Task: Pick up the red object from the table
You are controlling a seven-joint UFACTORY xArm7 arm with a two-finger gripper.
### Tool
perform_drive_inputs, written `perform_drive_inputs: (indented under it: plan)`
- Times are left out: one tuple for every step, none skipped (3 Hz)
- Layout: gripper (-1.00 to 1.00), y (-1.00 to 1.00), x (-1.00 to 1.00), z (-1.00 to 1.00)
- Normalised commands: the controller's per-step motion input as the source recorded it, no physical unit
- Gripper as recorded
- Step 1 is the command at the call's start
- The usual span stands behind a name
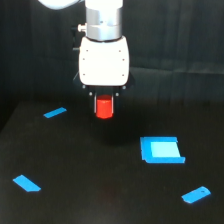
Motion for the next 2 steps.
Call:
perform_drive_inputs:
  plan:
    - [-0.98, 0.02, -0.03, 0.92]
    - [-0.91, 0.03, -0.05, 0.67]
